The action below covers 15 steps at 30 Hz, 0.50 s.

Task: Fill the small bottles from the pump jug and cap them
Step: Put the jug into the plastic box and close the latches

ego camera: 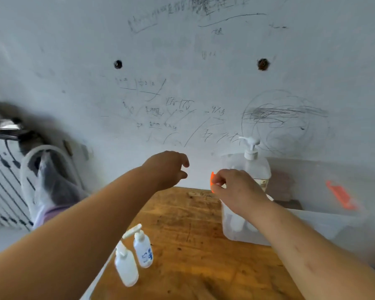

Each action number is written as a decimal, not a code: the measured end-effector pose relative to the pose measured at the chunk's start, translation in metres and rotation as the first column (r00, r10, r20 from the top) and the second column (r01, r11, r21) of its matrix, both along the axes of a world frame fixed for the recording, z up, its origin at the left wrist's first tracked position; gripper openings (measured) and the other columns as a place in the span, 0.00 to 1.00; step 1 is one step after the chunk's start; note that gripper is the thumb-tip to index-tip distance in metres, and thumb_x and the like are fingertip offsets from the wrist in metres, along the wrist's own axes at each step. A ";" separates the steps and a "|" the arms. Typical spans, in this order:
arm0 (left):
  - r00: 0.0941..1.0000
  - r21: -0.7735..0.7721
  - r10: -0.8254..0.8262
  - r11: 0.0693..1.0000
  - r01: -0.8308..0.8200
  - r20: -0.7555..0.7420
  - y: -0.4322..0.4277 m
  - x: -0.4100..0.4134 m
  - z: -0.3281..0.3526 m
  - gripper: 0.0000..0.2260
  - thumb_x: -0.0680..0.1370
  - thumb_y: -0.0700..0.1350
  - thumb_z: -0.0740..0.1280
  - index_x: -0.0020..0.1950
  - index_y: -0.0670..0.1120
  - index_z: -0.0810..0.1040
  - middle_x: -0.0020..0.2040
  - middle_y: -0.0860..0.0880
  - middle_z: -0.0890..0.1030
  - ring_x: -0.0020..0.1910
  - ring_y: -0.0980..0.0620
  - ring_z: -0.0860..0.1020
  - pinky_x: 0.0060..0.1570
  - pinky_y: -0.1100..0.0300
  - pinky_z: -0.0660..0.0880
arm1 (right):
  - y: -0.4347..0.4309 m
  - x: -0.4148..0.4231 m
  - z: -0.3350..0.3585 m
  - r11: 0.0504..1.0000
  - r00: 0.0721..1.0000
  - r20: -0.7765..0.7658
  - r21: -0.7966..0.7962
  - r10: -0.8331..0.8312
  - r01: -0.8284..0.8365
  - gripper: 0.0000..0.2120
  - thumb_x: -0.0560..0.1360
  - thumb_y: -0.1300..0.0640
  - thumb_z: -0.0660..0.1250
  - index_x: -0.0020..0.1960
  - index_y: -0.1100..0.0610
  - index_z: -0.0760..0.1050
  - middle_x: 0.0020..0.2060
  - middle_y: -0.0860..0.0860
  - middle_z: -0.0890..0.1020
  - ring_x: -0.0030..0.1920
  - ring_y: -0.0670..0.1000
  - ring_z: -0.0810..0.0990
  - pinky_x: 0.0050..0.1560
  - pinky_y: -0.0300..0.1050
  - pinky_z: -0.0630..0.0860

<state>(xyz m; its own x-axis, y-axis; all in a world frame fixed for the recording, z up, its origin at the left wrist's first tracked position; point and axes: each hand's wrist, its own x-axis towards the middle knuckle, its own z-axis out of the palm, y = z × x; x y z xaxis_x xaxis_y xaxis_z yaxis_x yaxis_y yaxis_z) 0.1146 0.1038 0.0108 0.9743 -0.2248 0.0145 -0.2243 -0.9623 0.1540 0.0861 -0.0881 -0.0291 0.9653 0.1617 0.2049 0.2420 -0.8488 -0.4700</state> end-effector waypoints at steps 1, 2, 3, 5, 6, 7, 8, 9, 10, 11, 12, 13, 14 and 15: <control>0.999 0.022 0.025 0.999 -0.025 -0.022 0.013 -0.007 -0.001 0.16 0.79 0.51 0.65 0.67 0.52 0.74 0.64 0.51 0.77 0.62 0.50 0.75 0.62 0.54 0.71 | 0.012 -0.003 -0.002 0.999 0.999 -0.023 -0.002 0.040 -0.040 0.08 0.76 0.51 0.62 0.51 0.49 0.78 0.49 0.46 0.81 0.51 0.49 0.76 0.49 0.42 0.74; 0.998 0.044 0.052 0.998 -0.050 -0.046 0.026 -0.016 -0.003 0.17 0.79 0.52 0.65 0.67 0.51 0.74 0.65 0.51 0.77 0.62 0.49 0.75 0.62 0.55 0.71 | 0.024 -0.007 -0.004 0.996 0.995 -0.053 -0.003 0.084 -0.084 0.09 0.76 0.51 0.62 0.52 0.50 0.78 0.48 0.46 0.81 0.51 0.48 0.77 0.49 0.41 0.74; 0.995 0.066 0.077 0.995 -0.073 -0.067 0.036 -0.024 -0.004 0.17 0.79 0.52 0.65 0.68 0.50 0.73 0.65 0.50 0.77 0.62 0.49 0.75 0.62 0.56 0.71 | 0.035 -0.010 -0.006 0.992 0.989 -0.080 -0.001 0.127 -0.128 0.09 0.76 0.51 0.62 0.53 0.50 0.78 0.49 0.45 0.81 0.50 0.47 0.77 0.49 0.40 0.74; 0.984 0.103 0.129 0.988 -0.117 -0.119 0.053 -0.038 -0.009 0.19 0.80 0.53 0.65 0.68 0.48 0.73 0.65 0.49 0.77 0.62 0.49 0.75 0.61 0.57 0.71 | 0.056 -0.016 -0.011 0.976 0.970 -0.111 -0.017 0.216 -0.219 0.10 0.76 0.51 0.62 0.55 0.49 0.77 0.50 0.45 0.79 0.50 0.46 0.77 0.49 0.38 0.74; 0.977 0.115 0.156 0.983 -0.140 -0.147 0.061 -0.044 -0.013 0.19 0.80 0.53 0.65 0.68 0.47 0.74 0.64 0.48 0.78 0.62 0.49 0.76 0.60 0.58 0.71 | 0.066 -0.020 -0.014 0.965 0.959 -0.125 -0.035 0.254 -0.260 0.11 0.76 0.50 0.63 0.57 0.49 0.76 0.50 0.44 0.78 0.49 0.45 0.76 0.48 0.37 0.74; 0.967 0.122 0.189 0.978 -0.169 -0.172 0.068 -0.049 -0.017 0.20 0.80 0.54 0.64 0.67 0.45 0.75 0.63 0.48 0.78 0.60 0.49 0.76 0.58 0.59 0.71 | 0.076 -0.023 -0.017 0.953 0.946 -0.145 -0.051 0.289 -0.298 0.12 0.76 0.49 0.63 0.58 0.48 0.75 0.50 0.44 0.77 0.49 0.44 0.76 0.48 0.37 0.74; 0.955 0.129 0.224 0.971 -0.201 -0.196 0.076 -0.054 -0.021 0.20 0.79 0.55 0.64 0.66 0.44 0.76 0.61 0.47 0.79 0.58 0.49 0.77 0.56 0.60 0.72 | 0.086 -0.026 -0.021 0.939 0.932 -0.162 -0.067 0.323 -0.337 0.13 0.76 0.49 0.63 0.59 0.48 0.75 0.51 0.44 0.76 0.50 0.45 0.75 0.50 0.39 0.75; 0.940 0.132 0.254 0.964 -0.229 -0.226 0.084 -0.059 -0.024 0.20 0.79 0.56 0.65 0.64 0.43 0.77 0.58 0.47 0.81 0.55 0.49 0.79 0.54 0.60 0.73 | 0.097 -0.030 -0.024 0.923 0.918 -0.175 -0.084 0.357 -0.375 0.14 0.76 0.48 0.63 0.60 0.48 0.73 0.54 0.46 0.76 0.52 0.46 0.76 0.54 0.42 0.76; 0.922 0.121 0.276 0.960 -0.251 -0.273 0.090 -0.062 -0.028 0.21 0.78 0.57 0.66 0.61 0.41 0.79 0.54 0.46 0.82 0.51 0.49 0.81 0.52 0.61 0.76 | 0.107 -0.033 -0.027 0.909 0.905 -0.184 -0.100 0.383 -0.405 0.15 0.76 0.48 0.63 0.62 0.47 0.72 0.58 0.47 0.75 0.55 0.48 0.76 0.58 0.45 0.75; 0.896 0.093 0.288 0.958 -0.273 -0.337 0.096 -0.065 -0.031 0.21 0.77 0.56 0.68 0.59 0.40 0.79 0.51 0.46 0.83 0.47 0.49 0.82 0.50 0.60 0.80 | 0.116 -0.036 -0.030 0.895 0.894 -0.185 -0.114 0.408 -0.432 0.16 0.77 0.48 0.62 0.64 0.45 0.70 0.61 0.47 0.73 0.59 0.49 0.75 0.61 0.47 0.74; 0.868 0.062 0.286 0.956 -0.286 -0.405 0.101 -0.070 -0.032 0.20 0.76 0.55 0.70 0.58 0.40 0.79 0.49 0.45 0.84 0.44 0.50 0.83 0.48 0.59 0.81 | 0.125 -0.039 -0.032 0.882 0.885 -0.189 -0.131 0.426 -0.453 0.17 0.78 0.50 0.62 0.66 0.45 0.69 0.64 0.48 0.72 0.62 0.51 0.74 0.62 0.47 0.73; 0.846 0.050 0.275 0.957 -0.284 -0.457 0.103 -0.075 -0.033 0.20 0.75 0.53 0.72 0.59 0.40 0.79 0.49 0.45 0.84 0.44 0.50 0.84 0.48 0.58 0.82 | 0.133 -0.041 -0.036 0.872 0.878 -0.192 -0.148 0.437 -0.467 0.18 0.79 0.51 0.61 0.68 0.45 0.67 0.65 0.49 0.71 0.63 0.52 0.73 0.63 0.47 0.72; 0.832 0.057 0.260 0.962 -0.267 -0.489 0.103 -0.079 -0.035 0.21 0.73 0.52 0.74 0.60 0.41 0.78 0.49 0.45 0.84 0.44 0.50 0.84 0.48 0.57 0.82 | 0.140 -0.042 -0.040 0.869 0.878 -0.199 -0.161 0.436 -0.468 0.18 0.79 0.53 0.60 0.69 0.45 0.66 0.65 0.49 0.70 0.64 0.52 0.73 0.63 0.46 0.72; 0.827 0.077 0.247 0.967 -0.242 -0.504 0.103 -0.084 -0.037 0.22 0.73 0.51 0.75 0.62 0.42 0.78 0.50 0.45 0.84 0.46 0.50 0.84 0.48 0.58 0.82 | 0.146 -0.043 -0.043 0.870 0.881 -0.205 -0.175 0.426 -0.461 0.18 0.79 0.55 0.60 0.69 0.45 0.66 0.64 0.50 0.70 0.63 0.53 0.72 0.62 0.46 0.73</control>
